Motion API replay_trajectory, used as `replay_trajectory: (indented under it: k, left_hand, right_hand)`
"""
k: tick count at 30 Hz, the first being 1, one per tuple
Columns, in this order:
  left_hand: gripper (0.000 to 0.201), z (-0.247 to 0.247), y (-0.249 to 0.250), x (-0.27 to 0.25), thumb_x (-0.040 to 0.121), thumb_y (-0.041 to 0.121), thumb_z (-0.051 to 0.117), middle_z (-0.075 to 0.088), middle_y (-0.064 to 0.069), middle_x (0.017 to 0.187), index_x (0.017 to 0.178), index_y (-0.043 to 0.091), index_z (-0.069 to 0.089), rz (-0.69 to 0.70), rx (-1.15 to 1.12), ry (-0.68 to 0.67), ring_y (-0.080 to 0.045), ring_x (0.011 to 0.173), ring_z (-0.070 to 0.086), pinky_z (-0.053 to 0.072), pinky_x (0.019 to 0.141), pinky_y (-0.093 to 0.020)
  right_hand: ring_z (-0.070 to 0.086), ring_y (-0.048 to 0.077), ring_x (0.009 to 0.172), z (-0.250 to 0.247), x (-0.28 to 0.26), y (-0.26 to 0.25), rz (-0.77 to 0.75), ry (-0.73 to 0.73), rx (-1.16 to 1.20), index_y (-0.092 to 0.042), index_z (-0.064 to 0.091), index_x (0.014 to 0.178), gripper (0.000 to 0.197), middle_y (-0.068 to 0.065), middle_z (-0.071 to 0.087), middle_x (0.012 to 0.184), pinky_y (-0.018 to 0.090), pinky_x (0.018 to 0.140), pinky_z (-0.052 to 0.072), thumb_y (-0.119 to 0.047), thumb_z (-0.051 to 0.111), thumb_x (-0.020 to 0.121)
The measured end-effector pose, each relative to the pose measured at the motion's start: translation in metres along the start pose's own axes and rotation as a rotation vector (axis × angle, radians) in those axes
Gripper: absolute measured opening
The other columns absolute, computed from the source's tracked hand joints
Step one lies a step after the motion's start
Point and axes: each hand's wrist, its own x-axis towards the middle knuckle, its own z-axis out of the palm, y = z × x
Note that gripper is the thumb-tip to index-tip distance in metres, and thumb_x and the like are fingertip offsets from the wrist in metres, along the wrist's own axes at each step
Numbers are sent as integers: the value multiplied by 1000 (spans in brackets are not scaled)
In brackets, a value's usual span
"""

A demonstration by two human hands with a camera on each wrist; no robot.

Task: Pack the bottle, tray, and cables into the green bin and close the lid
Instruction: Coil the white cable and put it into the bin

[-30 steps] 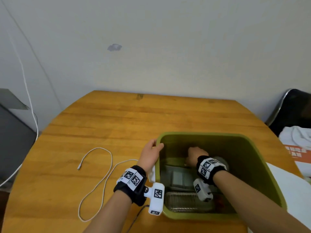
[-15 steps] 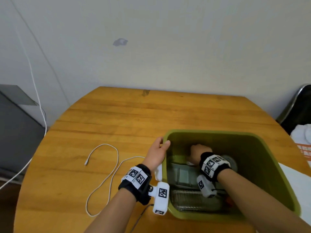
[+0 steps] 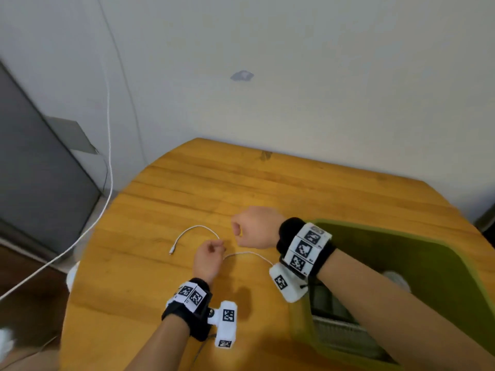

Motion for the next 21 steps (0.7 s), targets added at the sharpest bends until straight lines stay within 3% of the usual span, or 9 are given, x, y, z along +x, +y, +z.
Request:
replay_trajectory:
  k: [1,3,5,6,10,14,17,19,21]
  left_hand:
    - [9,-12,-15,8,92,19,58,72,-14,112,95,15,65,-23,83,25,-31,104,67,51,88,-38]
    - [37,-24,-38,17,84,36,65,69,-10,118,112,11,65,-70,290,26,-31,111,63,48,93,-35]
    - [61,-33,-57,21,74,59,63,67,-9,120,116,14,63,-76,530,-2,-32,112,59,47,96,-37]
    - [64,-35,-64,20,73,63,61,63,-9,122,117,16,62,-77,635,-15,-31,114,55,45,96,-37]
    - [59,-38,-81,13,73,55,67,48,-3,129,121,21,55,-14,853,6,-25,122,44,44,95,-36]
    - [48,-38,-91,11,69,47,66,47,-1,122,110,22,59,48,952,-12,-24,117,44,45,89,-36]
    - [36,-41,-97,10,73,42,60,51,-1,117,102,22,61,123,989,-53,-24,114,46,45,86,-36]
    - [30,-46,-95,10,79,39,56,57,-2,111,102,20,59,161,935,-95,-25,110,54,47,85,-36]
    - [22,-53,-86,10,84,38,54,64,-4,97,98,21,54,174,741,-134,-29,98,63,50,79,-36]
  right_hand:
    - [60,32,88,14,21,-13,-49,-57,-36,-11,65,110,24,10,68,100,30,62,38,-22,56,90]
    - [62,32,95,46,57,-28,-102,-145,-116,-13,61,117,26,11,67,110,36,70,49,-17,55,92]
    - [62,31,106,81,87,-36,-115,-210,-188,-16,59,122,31,9,65,120,43,84,57,-12,55,92]
    - [62,32,109,96,98,-38,-113,-236,-219,-16,58,124,34,9,64,123,45,88,57,-10,57,91]
    - [56,33,116,140,112,-38,-150,-244,-338,-10,55,124,36,13,61,122,48,95,54,-5,62,89]
    - [48,34,121,164,116,-40,-141,-148,-397,-5,53,123,35,15,58,126,46,98,48,1,57,88]
    - [46,36,122,170,115,-40,-122,-203,-415,-2,58,119,27,19,58,124,48,99,47,-5,54,92]
    - [49,36,117,161,113,-40,-117,-231,-351,-3,58,115,25,19,58,121,47,95,49,-17,55,94]
    - [58,34,98,140,111,-41,-76,-246,-184,-9,54,104,20,17,62,110,44,77,51,-27,51,95]
